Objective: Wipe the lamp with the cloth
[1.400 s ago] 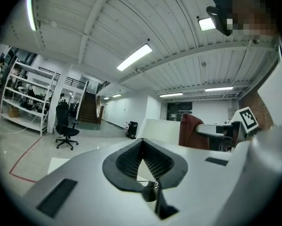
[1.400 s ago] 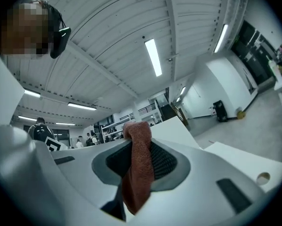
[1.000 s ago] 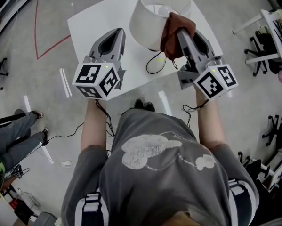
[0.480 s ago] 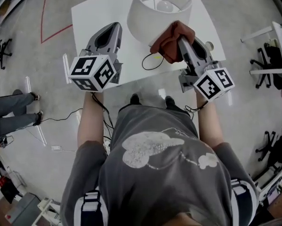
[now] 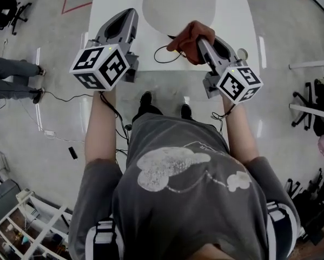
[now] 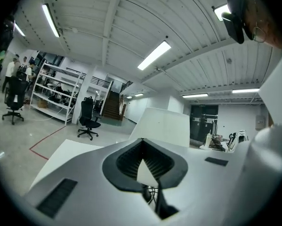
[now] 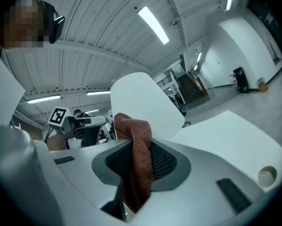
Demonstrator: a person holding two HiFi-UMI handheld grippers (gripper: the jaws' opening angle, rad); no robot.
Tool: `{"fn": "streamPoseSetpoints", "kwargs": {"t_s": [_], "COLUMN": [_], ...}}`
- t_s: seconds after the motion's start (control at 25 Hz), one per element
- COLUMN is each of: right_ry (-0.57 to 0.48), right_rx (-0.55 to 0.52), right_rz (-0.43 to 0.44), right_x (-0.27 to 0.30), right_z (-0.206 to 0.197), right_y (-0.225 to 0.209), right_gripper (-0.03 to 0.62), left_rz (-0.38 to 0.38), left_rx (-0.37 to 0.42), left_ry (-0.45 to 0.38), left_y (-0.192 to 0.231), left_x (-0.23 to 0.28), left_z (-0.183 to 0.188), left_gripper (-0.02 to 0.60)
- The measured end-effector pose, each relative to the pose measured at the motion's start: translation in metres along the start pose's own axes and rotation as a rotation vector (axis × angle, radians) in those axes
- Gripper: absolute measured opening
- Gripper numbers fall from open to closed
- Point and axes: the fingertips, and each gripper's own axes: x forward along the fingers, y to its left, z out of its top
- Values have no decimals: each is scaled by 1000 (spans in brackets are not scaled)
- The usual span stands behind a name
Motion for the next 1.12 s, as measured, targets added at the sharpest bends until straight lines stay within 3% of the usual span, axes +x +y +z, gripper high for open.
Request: {"fn": "streamPoseSetpoints", "kwargs": {"t_s": [0.16, 0.56, 0.76, 0.96, 1.12], "right_ry": [44, 0, -24, -139, -144], "right_rx": [-9, -26, -64, -67, -146], "right_rz": [16, 91, 130, 186, 212], "right_x": [1, -19, -20, -8, 5], "right_z": [-11, 31, 59, 112, 140], "right_y": [-3, -16, -12, 2, 10], "right_gripper": [86, 86, 86, 86, 86], "left_rz": [37, 69, 113, 137, 150], "left_rx": [-79, 59, 39, -15, 3], "left_ry": [-67, -150, -118, -91, -83], "left_y": [3, -34, -39, -38, -46], "left_x": [-16, -13, -18, -22, -21], "left_z": [19, 89, 57, 25, 18], "left_gripper": [8, 8, 8, 8, 8]}}
